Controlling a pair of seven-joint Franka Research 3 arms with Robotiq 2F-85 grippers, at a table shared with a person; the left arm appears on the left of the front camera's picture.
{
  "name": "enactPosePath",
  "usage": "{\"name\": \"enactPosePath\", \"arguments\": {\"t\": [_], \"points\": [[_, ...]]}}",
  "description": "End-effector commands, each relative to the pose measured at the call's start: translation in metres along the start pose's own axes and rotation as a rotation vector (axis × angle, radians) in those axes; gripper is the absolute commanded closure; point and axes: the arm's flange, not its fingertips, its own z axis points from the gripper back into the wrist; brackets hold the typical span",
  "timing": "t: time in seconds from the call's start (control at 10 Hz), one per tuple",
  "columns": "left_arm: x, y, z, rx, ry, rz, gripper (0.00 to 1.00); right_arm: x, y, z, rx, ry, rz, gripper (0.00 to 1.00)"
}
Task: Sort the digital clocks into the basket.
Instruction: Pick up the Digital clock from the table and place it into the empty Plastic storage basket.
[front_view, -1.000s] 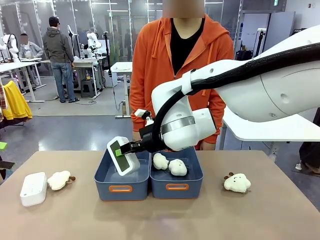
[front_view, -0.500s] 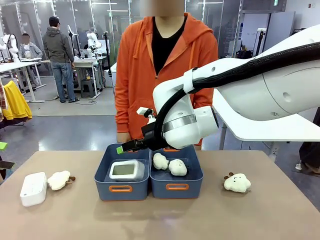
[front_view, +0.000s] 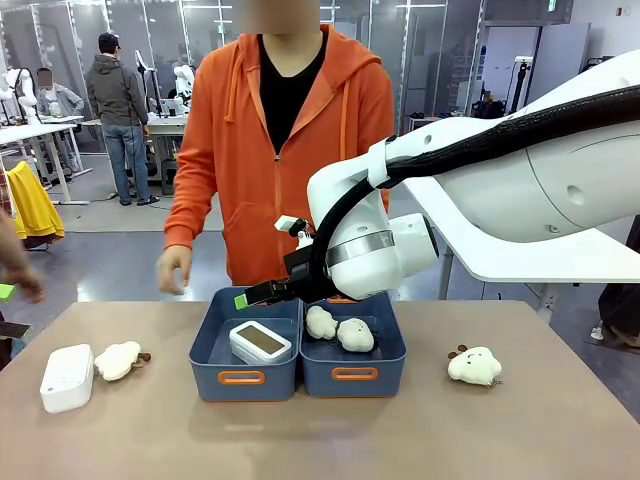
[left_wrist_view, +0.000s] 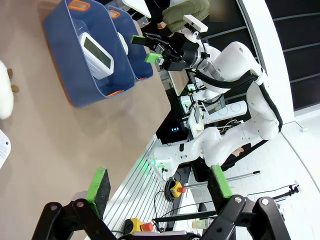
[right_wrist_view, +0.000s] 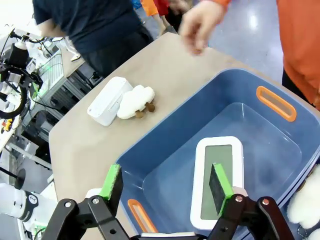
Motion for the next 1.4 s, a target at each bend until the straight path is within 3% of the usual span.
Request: {"name": "enactPosePath", "arguments": {"t": [0.0, 1.3], "points": [[-0.0009, -0.0044, -0.0001, -0.016, -0.007, 0.003, 0.00, 0.0020, 0.0005, -0.0008, 0.000, -0.002, 0.005, 0.12], [-0.0009, -0.0044, -0.0001, -0.016, -0.007, 0.003, 0.00, 0.0020, 0.0005, -0.0008, 0.000, -0.002, 0.005, 0.12]]}}
